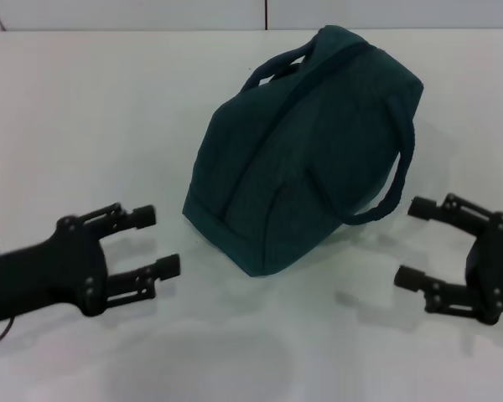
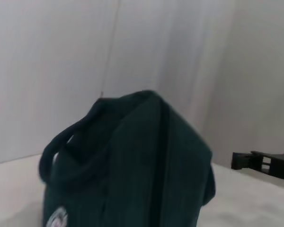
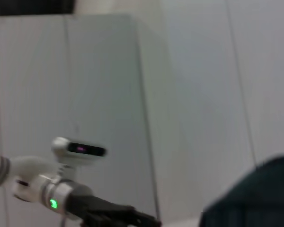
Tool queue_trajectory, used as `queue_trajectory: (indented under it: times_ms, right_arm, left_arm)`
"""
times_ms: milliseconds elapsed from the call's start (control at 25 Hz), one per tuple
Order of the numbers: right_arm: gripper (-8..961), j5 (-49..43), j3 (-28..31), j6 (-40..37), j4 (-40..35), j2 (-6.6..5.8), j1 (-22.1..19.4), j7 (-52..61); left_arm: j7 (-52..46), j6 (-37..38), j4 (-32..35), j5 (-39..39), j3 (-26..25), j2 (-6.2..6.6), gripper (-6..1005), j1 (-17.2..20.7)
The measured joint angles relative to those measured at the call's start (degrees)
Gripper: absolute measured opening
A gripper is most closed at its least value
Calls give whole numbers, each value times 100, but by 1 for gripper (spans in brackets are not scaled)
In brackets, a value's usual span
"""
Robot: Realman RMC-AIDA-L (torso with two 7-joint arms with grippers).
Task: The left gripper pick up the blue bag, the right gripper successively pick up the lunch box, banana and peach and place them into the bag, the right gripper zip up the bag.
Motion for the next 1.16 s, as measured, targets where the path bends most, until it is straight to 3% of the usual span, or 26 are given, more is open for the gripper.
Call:
queue_trajectory:
  times_ms: [280, 680, 880, 1160]
  right_arm:
    - [862, -154, -70, 672, 587, 2, -10, -449]
    - [862, -181, -75, 1115, 910, 13, 38, -1028]
    - [862, -191, -75, 963, 985, 17, 106, -1035]
    - [862, -153, -17, 796, 1085, 20, 60, -1088]
  left_arm:
    - [1166, -13, -837, 522, -569, 11, 799, -17]
    - [1486, 17, -1185, 678, -1009, 20, 799, -26]
    - [1829, 317, -1563, 644, -1519, -5, 799, -77]
    - [2094, 407, -1947, 634, -1577, -7, 799, -168]
